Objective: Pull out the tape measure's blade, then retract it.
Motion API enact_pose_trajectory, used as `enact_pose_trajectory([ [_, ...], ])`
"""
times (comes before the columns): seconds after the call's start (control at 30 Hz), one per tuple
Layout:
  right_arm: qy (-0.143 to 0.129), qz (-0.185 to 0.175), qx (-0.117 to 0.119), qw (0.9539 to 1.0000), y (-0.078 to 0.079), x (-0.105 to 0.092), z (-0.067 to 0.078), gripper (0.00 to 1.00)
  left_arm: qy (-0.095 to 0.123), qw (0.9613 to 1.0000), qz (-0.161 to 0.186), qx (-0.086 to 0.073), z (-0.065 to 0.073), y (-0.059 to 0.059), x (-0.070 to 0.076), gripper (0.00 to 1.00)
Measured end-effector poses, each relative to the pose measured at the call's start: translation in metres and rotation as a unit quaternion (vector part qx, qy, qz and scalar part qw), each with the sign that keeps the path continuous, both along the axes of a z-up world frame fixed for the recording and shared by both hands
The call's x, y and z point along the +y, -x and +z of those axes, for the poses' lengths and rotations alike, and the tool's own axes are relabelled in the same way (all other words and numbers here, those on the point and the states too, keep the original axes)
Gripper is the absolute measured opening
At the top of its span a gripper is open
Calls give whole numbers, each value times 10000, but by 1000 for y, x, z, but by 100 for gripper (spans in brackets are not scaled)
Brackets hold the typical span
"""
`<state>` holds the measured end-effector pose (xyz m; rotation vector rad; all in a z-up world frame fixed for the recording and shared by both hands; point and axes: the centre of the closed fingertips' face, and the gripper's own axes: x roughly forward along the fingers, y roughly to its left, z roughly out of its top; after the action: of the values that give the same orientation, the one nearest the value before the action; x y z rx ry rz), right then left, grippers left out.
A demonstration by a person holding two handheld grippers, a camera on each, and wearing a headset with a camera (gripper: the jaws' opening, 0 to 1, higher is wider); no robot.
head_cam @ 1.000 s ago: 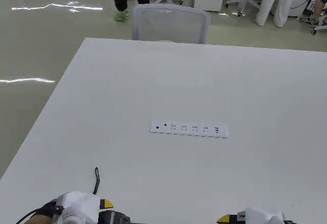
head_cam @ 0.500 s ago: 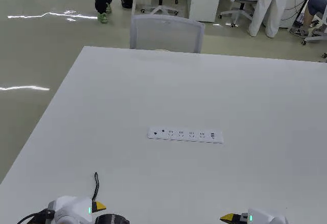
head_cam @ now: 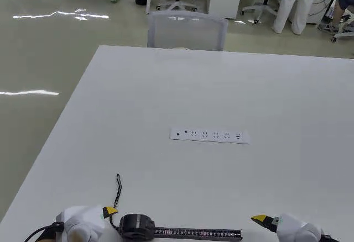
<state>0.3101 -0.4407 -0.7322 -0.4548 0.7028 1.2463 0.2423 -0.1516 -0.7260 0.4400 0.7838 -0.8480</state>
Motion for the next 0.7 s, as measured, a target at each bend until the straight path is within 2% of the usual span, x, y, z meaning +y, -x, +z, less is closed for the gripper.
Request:
enact_pose_trajectory([
  [0.2,-34,-268,-38,9996,7,0,6,75,127,9992,366,-92,4,10,6,70],
  [0.33,-55,-401,-124,9991,9,-2,12,78,137,9987,457,-152,7,17,5,73],
  [0.53,-33,-588,-230,9980,15,-8,18,81,265,9971,687,-198,8,20,5,75],
  [0.7,-16,-741,-279,9969,20,-12,20,84,254,9962,807,-220,10,26,4,78],
])
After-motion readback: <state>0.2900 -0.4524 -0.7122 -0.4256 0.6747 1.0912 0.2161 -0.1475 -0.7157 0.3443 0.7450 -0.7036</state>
